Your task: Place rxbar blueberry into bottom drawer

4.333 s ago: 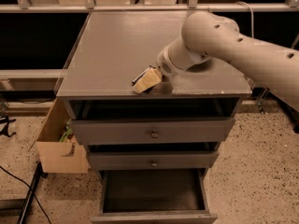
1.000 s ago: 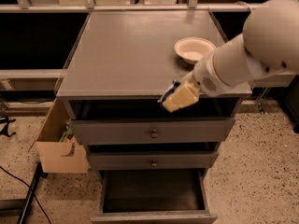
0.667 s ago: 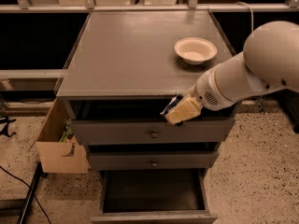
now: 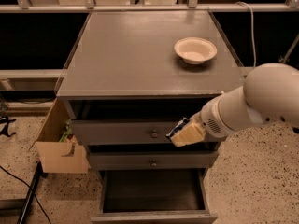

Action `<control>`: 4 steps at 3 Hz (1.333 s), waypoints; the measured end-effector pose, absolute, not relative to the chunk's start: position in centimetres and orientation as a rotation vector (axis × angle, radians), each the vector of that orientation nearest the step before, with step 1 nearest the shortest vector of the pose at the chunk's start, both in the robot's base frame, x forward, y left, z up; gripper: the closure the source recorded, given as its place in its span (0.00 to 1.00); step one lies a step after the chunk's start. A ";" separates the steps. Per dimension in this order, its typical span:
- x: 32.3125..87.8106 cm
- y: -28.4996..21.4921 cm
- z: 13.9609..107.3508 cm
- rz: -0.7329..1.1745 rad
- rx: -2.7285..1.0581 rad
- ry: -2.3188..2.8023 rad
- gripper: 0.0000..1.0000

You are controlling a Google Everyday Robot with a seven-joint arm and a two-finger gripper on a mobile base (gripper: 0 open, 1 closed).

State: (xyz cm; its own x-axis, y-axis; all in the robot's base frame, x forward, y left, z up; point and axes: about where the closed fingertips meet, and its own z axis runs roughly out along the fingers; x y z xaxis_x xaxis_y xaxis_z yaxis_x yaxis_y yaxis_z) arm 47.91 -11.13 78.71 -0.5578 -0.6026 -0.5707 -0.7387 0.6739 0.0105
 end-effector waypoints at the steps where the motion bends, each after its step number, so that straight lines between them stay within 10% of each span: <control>1: 47.1 -11.4 74.5 0.357 -0.983 2.345 1.00; 4: 47.7 -11.1 70.8 0.390 -0.987 2.230 1.00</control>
Offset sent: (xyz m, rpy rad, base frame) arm 0.0025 0.0011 -0.1208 0.1903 -0.1583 0.0124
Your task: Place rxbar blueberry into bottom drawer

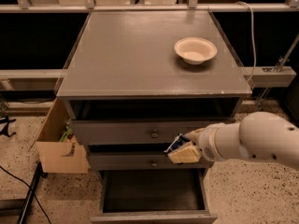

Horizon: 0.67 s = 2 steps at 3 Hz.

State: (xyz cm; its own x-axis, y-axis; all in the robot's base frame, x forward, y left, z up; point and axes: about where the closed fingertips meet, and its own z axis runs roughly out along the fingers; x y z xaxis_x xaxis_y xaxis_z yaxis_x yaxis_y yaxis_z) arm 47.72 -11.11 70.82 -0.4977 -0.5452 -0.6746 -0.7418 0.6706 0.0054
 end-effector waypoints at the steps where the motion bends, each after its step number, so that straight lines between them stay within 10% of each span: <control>1: 47.7 -10.8 70.8 0.364 -1.030 2.193 1.00; 2: 47.7 -11.1 68.6 0.336 -1.051 2.177 1.00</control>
Offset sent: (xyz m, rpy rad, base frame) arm 0.0021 -0.0080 -0.0532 -0.0540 -0.0832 0.0384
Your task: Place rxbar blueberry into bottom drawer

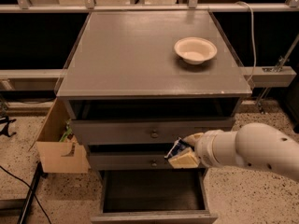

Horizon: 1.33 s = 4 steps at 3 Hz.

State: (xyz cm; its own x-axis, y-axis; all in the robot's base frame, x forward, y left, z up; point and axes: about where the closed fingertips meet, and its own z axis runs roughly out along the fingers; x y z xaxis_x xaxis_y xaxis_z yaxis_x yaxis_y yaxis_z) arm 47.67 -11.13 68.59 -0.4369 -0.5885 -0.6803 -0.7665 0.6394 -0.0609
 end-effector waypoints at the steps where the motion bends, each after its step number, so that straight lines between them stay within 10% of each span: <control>1: 48.1 -12.3 63.9 0.327 -1.045 2.161 1.00; 4: 48.2 -14.1 47.9 0.454 -1.028 2.256 1.00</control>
Offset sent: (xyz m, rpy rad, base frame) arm 0.0119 -0.0331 -0.1357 0.0493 0.0184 -0.0227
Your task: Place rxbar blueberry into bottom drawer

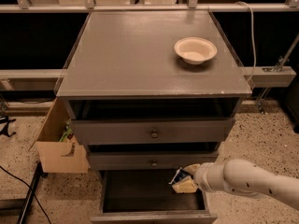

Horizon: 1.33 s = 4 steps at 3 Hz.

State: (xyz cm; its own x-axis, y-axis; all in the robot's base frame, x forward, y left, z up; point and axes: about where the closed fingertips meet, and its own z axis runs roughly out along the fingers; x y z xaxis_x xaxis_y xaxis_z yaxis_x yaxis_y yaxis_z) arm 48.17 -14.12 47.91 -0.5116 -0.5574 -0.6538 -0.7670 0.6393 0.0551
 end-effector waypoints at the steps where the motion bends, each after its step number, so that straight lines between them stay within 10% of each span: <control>1: 48.0 -14.1 47.5 0.463 -1.027 2.262 1.00; 4: 49.1 -14.5 38.2 0.519 -1.077 2.179 1.00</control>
Offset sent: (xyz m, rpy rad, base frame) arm 0.0037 -0.0034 -0.0388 -0.0146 -0.0083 0.0459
